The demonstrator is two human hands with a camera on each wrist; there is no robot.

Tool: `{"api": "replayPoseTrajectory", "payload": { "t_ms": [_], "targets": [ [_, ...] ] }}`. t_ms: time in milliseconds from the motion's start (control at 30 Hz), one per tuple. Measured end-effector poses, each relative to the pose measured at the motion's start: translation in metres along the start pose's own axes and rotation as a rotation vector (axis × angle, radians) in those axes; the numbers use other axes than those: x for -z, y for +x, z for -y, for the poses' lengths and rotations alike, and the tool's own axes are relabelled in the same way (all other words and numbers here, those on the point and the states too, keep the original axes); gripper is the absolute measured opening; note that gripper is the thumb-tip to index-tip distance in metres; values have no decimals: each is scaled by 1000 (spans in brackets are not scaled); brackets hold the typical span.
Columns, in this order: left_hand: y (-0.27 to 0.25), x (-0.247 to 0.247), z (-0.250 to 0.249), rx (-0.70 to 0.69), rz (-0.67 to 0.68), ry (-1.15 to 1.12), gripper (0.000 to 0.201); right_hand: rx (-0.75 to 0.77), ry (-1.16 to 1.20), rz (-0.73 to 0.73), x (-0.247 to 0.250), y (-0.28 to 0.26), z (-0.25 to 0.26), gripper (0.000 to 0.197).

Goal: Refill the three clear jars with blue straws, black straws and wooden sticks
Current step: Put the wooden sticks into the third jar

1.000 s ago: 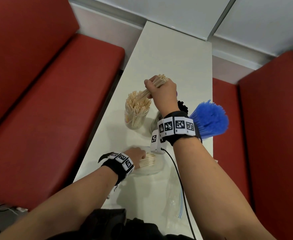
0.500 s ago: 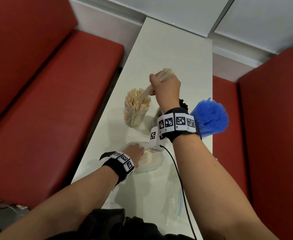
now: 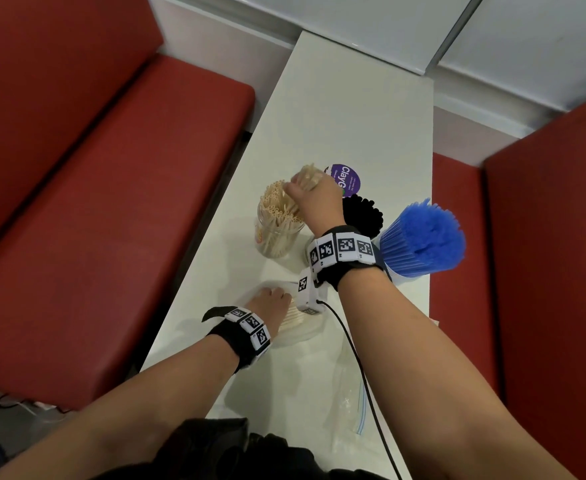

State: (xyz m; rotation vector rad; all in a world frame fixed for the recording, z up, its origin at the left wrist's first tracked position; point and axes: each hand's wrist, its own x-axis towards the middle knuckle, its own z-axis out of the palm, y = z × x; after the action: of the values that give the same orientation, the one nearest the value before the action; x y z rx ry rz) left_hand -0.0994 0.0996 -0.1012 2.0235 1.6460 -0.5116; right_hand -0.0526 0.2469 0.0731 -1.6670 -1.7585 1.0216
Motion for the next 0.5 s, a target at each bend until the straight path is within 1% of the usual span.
{"api": "replayPoseTrajectory", "payload": {
  "t_ms": [33,133,200,233,267,333,367,400,433,500],
  "targets": [
    [1,1,0,-3,-2,-10,61,86,25,-21,-1,-2,2,29],
    [1,4,1,14,-41,-62,46,376,71,-161,-3,-7,10,35],
    [1,5,2,21,-41,-92,39,533,-52,-182,-10,-7,10,33],
    [0,6,2,25,-22,-99,36,569,-160,-151,-15,-6,7,33],
    [-1,8,3,26,0,-99,34,559,-275,-85,-21,-7,2,36],
    [-2,11,4,9,37,-85,30,435,-502,91,-33,-11,-13,49],
    [-1,12,4,9,47,-83,29,387,-631,151,-38,-14,-22,55],
    [-2,13,5,18,51,-87,29,372,-738,179,-42,-17,-29,60],
    [-1,14,6,29,50,-91,29,377,-796,187,-44,-18,-34,63],
    [-1,17,10,27,55,-107,30,409,-759,147,-44,-18,-31,62]
  ]
}}
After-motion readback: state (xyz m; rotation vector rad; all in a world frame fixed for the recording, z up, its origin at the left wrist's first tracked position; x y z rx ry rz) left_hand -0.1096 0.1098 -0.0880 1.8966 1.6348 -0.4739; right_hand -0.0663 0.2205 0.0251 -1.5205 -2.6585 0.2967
